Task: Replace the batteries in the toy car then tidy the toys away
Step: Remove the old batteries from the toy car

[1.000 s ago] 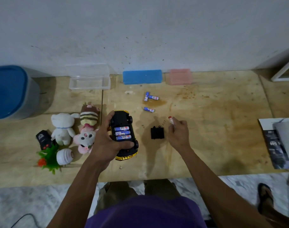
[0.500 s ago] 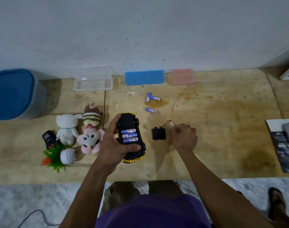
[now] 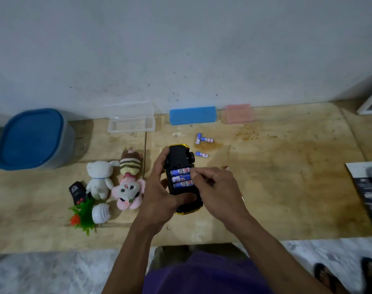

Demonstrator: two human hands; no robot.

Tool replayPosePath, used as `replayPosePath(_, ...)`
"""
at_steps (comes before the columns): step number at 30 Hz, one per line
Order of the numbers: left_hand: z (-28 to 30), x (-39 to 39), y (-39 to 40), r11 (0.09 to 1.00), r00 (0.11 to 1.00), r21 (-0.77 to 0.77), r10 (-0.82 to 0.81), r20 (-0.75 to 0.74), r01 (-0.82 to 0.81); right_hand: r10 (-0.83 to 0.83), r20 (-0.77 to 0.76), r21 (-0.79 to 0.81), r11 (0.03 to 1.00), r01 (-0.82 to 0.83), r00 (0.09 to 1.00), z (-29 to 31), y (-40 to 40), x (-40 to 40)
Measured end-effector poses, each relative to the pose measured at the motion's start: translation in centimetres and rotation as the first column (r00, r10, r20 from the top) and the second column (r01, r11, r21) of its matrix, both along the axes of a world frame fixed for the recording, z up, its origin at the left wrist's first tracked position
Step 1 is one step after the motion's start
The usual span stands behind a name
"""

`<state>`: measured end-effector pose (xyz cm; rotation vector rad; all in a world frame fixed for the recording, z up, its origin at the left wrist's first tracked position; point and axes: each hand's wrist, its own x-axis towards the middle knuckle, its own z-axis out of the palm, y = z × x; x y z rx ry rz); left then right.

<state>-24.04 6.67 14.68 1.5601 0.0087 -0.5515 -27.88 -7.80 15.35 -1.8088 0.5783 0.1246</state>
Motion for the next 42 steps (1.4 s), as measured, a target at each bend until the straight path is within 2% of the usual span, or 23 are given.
replayPosePath(7,2.1,0.0,1.6,0.998,0.985,0.024,-0.069,0.155,0.067,-0.223,-0.057,0.248,0.941,0.23,0.973,2.4,3.0,0.3)
replayPosePath(11,2.3,-0.1,3.5,0.997,0.987,0.003,-0.075,0.141,0.076,-0.336,-0.076,0.332,0.879,0.342,0.939,3.3,5.0,0.4)
replayPosePath(14,2.2,0.0,5.2,0.997,0.986,-0.003,-0.081,0.143,0.083,-0.35,-0.008,0.279,0.899,0.338,0.937,3.6,6.6,0.1)
replayPosePath(17,2.0,-0.3,6.7,0.995,0.988,-0.029,-0.091,0.126,0.095,-0.305,0.09,0.069,0.952,0.299,0.948,3.4,8.3,-0.5)
replayPosePath(20,1.8,-0.6,7.9,0.991,0.988,-0.062,-0.115,0.108,0.122,-0.295,0.176,-0.091,0.945,0.314,0.939,3.1,10.0,-0.9)
replayPosePath(27,2.3,-0.8,9.9,0.977,0.983,-0.113,-0.171,0.072,0.178,-0.348,0.295,-0.042,0.926,0.376,0.89,3.2,12.0,-1.0)
replayPosePath(29,2.1,-0.5,10.5,0.977,0.981,-0.103,-0.181,0.072,0.188,-0.412,0.3,0.05,0.908,0.417,0.861,3.7,11.7,-0.7)
replayPosePath(31,2.0,-0.1,11.1,0.98,0.982,-0.089,-0.174,0.066,0.18,-0.509,0.205,0.32,0.842,0.434,0.836,4.6,10.9,-0.4)
replayPosePath(33,2.0,0.1,11.5,0.981,0.985,-0.101,-0.16,0.057,0.165,-0.561,0.046,0.642,0.651,0.406,0.826,5.6,10.3,0.0)
replayPosePath(34,2.2,0.1,11.6,0.981,0.986,-0.113,-0.155,0.054,0.16,-0.551,-0.003,0.696,0.598,0.397,0.835,6.0,10.0,0.2)
replayPosePath(35,2.3,0.2,11.6,0.98,0.987,-0.122,-0.152,0.052,0.157,-0.514,-0.013,0.677,0.627,0.385,0.858,6.4,9.8,0.4)
replayPosePath(36,2.4,0.2,11.5,0.979,0.987,-0.131,-0.151,0.051,0.156,-0.441,0.026,0.575,0.741,0.348,0.897,6.4,9.7,0.5)
replayPosePath(37,2.6,0.2,11.5,0.977,0.987,-0.141,-0.155,0.051,0.16,-0.325,0.096,0.383,0.884,0.266,0.941,6.4,9.7,0.6)
replayPosePath(38,2.7,0.3,11.3,0.975,0.986,-0.151,-0.158,0.049,0.163,-0.169,0.167,0.131,0.98,0.148,0.971,6.3,9.7,0.6)
replayPosePath(39,2.8,0.4,11.2,0.973,0.986,-0.158,-0.161,0.047,0.167,-0.001,0.206,-0.105,0.994,0.023,0.979,6.3,9.9,0.7)
replayPosePath(40,2.9,0.4,11.1,0.973,0.985,-0.157,-0.166,0.049,0.172,0.139,0.196,-0.287,0.955,-0.079,0.971,6.3,10.1,0.9)
replayPosePath(42,2.9,0.6,10.9,0.973,0.98,-0.129,-0.186,0.07,0.193,0.284,0.087,-0.469,0.857,-0.212,0.955,6.4,10.5,1.3)
